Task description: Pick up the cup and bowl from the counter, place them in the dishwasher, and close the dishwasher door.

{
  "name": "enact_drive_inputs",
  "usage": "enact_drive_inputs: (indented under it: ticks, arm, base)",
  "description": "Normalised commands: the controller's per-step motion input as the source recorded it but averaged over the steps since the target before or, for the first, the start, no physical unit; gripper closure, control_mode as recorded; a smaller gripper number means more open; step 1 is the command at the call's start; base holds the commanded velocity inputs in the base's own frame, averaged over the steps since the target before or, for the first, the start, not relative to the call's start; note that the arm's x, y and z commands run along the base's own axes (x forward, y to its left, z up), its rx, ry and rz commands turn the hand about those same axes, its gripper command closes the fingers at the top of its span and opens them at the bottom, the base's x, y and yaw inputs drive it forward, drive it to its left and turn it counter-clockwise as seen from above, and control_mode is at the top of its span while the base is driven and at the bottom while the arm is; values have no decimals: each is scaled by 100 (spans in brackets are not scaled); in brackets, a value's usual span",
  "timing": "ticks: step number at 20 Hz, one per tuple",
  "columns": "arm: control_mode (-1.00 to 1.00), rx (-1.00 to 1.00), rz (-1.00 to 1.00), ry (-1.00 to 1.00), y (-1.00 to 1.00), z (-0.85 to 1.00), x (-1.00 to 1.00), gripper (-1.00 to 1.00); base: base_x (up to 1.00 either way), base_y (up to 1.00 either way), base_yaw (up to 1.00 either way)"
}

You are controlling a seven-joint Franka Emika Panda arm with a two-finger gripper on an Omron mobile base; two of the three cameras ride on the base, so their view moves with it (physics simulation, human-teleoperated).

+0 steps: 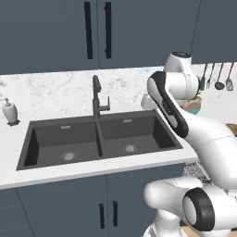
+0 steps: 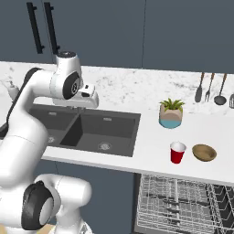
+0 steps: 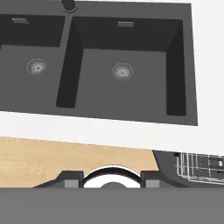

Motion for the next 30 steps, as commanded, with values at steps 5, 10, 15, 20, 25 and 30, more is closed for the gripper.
enact_drive_inputs:
  ticks: [5,10,15,20,25,30]
  arm:
    - [-100,0,0,0,2,0,-48,-100]
    - [-100,3,-3,0,0,-19,-73,-100]
    - [-100,0,-3,0,0,-45,-28,-100]
    - [-100,0,0,0,0,-32,0,-100]
    - [100,0,0,0,0,0,0,-100]
    - [100,0,0,0,0,0,0,-100]
  base:
    - [0,0,0]
    - [0,0,0]
    - [0,0,0]
    - [0,0,0]
    - [1,4,-10]
    - [0,57,-72]
